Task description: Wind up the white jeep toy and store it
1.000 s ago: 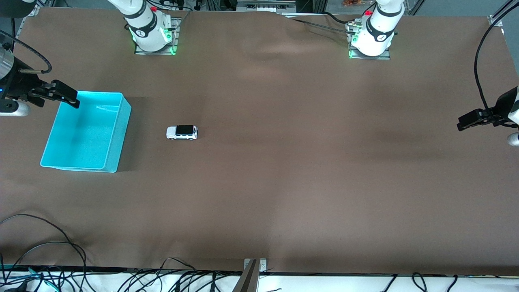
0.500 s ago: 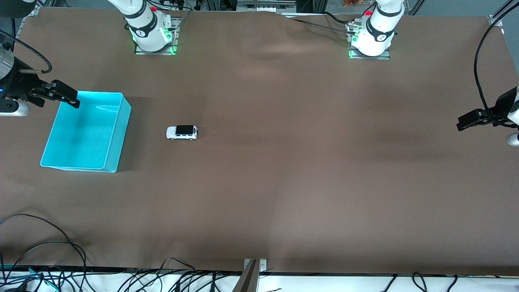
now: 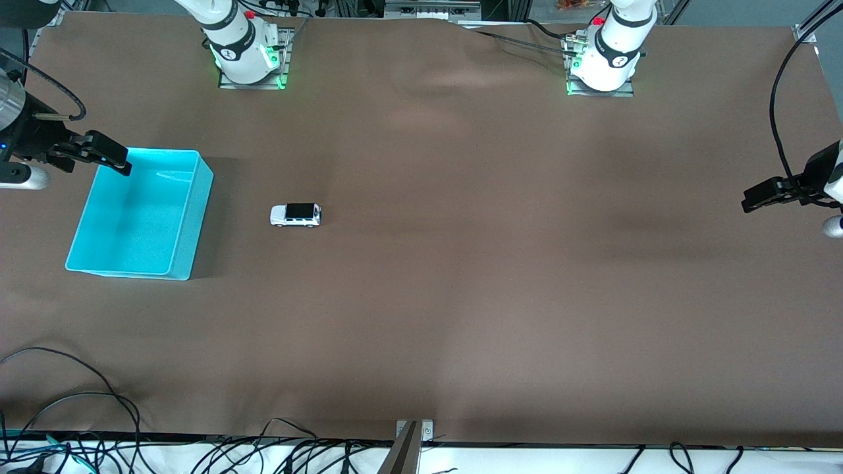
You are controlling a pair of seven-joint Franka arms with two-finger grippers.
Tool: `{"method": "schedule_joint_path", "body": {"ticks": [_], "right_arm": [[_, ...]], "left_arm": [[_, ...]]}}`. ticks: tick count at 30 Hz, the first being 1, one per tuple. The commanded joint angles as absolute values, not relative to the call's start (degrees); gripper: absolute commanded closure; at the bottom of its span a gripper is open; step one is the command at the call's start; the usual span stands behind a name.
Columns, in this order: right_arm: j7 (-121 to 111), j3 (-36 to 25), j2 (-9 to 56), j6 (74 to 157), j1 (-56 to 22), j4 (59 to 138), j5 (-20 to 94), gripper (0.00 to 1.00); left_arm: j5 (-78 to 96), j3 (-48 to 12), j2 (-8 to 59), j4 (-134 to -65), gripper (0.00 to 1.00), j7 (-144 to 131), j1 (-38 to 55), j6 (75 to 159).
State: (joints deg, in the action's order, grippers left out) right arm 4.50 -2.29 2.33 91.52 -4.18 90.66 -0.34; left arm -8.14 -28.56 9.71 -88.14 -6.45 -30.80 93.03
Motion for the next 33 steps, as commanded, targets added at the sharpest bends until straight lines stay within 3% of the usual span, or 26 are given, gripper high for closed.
{"method": "schedule_joint_path", "body": {"ticks": [1,33], "right_arm": [[5.54,-2.20,1.93,89.74,-4.39,89.91,-0.79,0.00],[6.50,-1.85,2.99,90.26,-4.48,92.98,-0.62,0.00]], "left_arm": [[-6.86,-28.83,9.93,-87.63,0.00,-5.45,-31.20,92.11],[-6.86,-28.92,9.67,-87.45,0.00,-5.36,-31.20,91.32]]}}
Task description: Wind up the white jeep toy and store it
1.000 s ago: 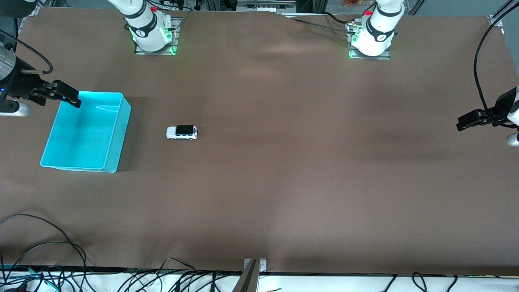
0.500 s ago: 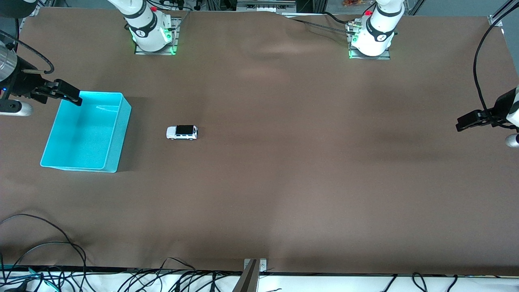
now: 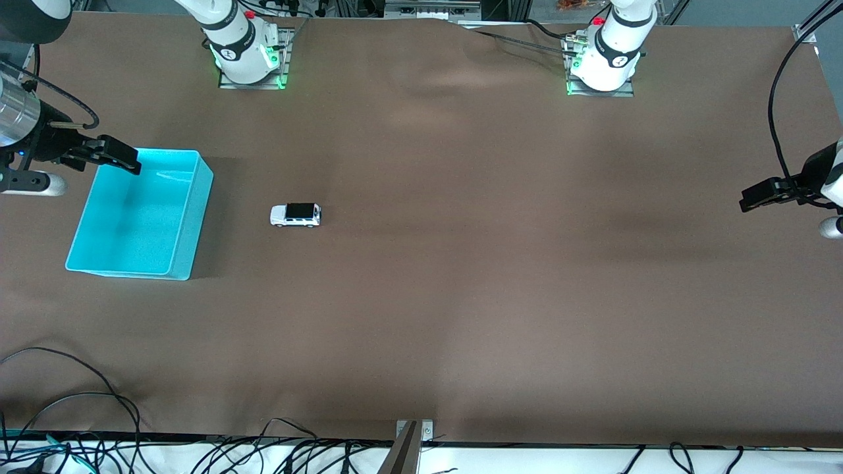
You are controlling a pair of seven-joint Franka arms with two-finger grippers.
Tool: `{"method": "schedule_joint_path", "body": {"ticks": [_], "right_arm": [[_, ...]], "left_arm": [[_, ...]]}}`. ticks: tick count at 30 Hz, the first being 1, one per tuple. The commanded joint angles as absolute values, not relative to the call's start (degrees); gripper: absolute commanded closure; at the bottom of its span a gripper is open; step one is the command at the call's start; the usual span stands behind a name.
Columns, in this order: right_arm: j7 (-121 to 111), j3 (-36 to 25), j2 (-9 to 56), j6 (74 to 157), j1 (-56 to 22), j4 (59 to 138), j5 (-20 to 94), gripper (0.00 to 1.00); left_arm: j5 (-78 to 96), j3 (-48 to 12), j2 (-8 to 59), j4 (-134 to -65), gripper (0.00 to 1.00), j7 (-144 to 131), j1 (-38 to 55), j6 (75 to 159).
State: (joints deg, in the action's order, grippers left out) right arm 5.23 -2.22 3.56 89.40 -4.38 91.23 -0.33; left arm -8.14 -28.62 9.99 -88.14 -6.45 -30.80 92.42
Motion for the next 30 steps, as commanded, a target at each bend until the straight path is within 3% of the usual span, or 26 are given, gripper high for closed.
{"method": "schedule_joint_path", "body": {"ticks": [1,23,30], "right_arm": [[6.50,-1.85,2.81,90.87,-4.48,93.77,-0.62,0.00],[29.79,3.52,-0.61,111.96,-4.66,113.81,-0.44,0.00],[30.67,3.87,-0.62,113.38,-4.75,119.08,-0.35,0.00]], "left_arm": [[-6.86,-28.92,9.67,-87.45,0.00,-5.36,-31.20,91.32],[-6.86,-28.92,9.76,-87.54,0.00,-5.27,-31.20,91.32],[-6.86,-28.92,9.84,-87.54,0.00,-5.10,-31.29,91.32]]}}
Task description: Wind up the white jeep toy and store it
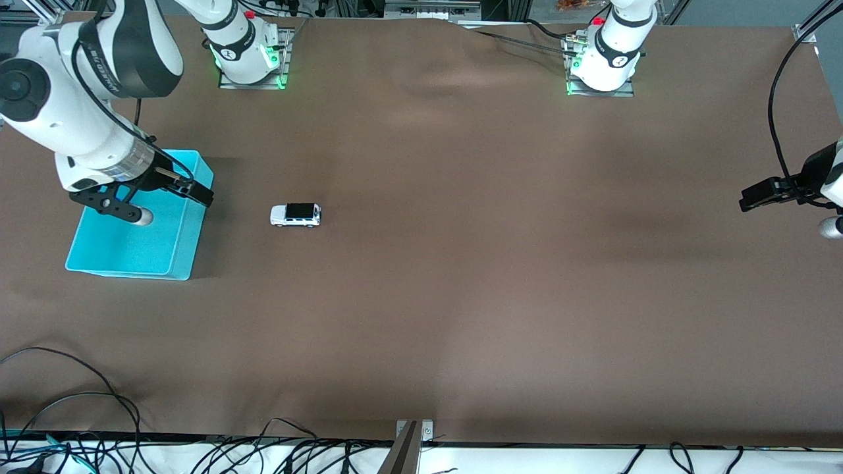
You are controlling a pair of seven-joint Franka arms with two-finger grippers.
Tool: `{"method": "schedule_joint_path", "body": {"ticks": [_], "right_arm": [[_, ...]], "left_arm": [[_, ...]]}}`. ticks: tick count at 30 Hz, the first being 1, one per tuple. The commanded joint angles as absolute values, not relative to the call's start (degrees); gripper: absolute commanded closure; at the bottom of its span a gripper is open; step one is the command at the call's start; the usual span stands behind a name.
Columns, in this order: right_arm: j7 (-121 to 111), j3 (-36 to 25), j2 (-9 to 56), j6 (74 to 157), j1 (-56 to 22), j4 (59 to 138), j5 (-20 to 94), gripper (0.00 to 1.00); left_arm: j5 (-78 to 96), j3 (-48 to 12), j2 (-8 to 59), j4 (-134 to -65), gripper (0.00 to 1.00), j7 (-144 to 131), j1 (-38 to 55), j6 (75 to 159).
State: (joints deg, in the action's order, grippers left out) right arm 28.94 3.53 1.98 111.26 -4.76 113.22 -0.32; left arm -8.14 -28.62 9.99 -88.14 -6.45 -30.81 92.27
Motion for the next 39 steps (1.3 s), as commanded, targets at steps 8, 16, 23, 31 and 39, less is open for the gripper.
{"method": "schedule_joint_path", "body": {"ticks": [8,16,23,31,39], "right_arm": [[39.89,4.74,-1.75,121.63,-5.01,126.64,-0.18,0.00],[51.05,6.76,-2.29,127.35,-5.10,131.13,-0.18,0.00],[58.88,7.29,-0.44,132.71,-5.53,133.76,2.37,0.00],[70.03,7.29,2.81,138.16,-9.22,135.53,2.99,0.00],[78.03,7.29,5.71,142.38,-10.99,136.58,2.99,0.00]], "left_arm": [[-6.86,-28.83,9.84,-87.54,0.00,-5.10,-31.38,91.32],[-6.86,-28.83,9.84,-87.54,0.00,-5.01,-31.38,91.32],[-6.86,-28.92,9.84,-87.54,0.00,-5.19,-31.38,91.32],[-6.86,-28.83,9.76,-87.45,0.00,-5.10,-31.38,91.32],[-6.86,-28.83,9.67,-87.36,0.00,-5.10,-31.46,91.14]]}}
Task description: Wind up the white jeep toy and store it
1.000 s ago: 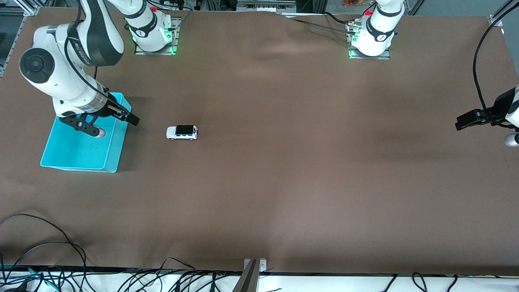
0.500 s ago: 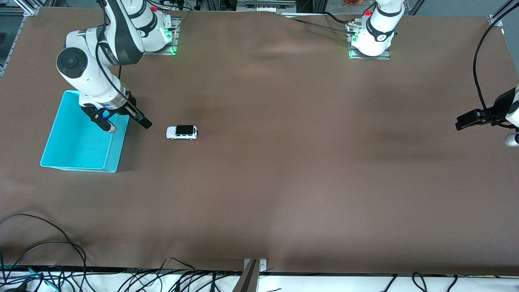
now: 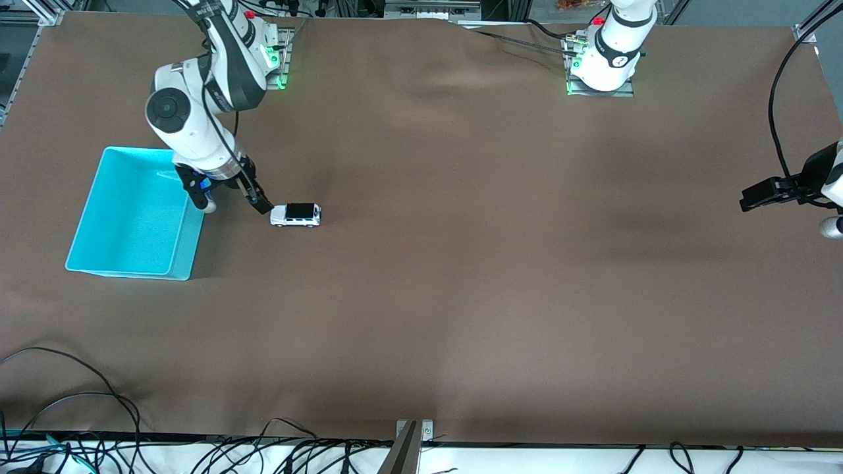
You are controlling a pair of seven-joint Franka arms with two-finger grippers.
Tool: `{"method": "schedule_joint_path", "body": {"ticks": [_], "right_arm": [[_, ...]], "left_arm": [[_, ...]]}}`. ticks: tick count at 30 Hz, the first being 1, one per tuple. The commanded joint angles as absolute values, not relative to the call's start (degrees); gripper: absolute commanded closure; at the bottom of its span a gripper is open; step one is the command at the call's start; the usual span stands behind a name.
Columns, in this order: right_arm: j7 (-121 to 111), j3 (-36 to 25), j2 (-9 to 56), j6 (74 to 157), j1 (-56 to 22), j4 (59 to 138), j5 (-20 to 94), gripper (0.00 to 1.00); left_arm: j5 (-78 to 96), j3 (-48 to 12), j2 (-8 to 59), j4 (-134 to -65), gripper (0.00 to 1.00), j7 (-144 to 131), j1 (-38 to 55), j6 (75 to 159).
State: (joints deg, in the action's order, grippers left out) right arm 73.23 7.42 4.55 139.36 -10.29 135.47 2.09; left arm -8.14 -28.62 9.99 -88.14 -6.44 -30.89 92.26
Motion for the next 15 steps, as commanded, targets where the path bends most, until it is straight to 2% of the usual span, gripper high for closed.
{"method": "schedule_joint_path", "body": {"ticks": [1,15], "right_arm": [[79.09,7.29,5.97,142.64,-10.99,136.67,2.99,0.00],[92.02,7.21,11.07,150.11,-14.41,136.67,2.73,0.00]], "left_arm": [[-6.86,-28.83,9.67,-87.36,0.00,-5.10,-31.46,90.97],[-6.86,-28.83,9.67,-87.45,0.00,-5.01,-31.46,90.88]]}}
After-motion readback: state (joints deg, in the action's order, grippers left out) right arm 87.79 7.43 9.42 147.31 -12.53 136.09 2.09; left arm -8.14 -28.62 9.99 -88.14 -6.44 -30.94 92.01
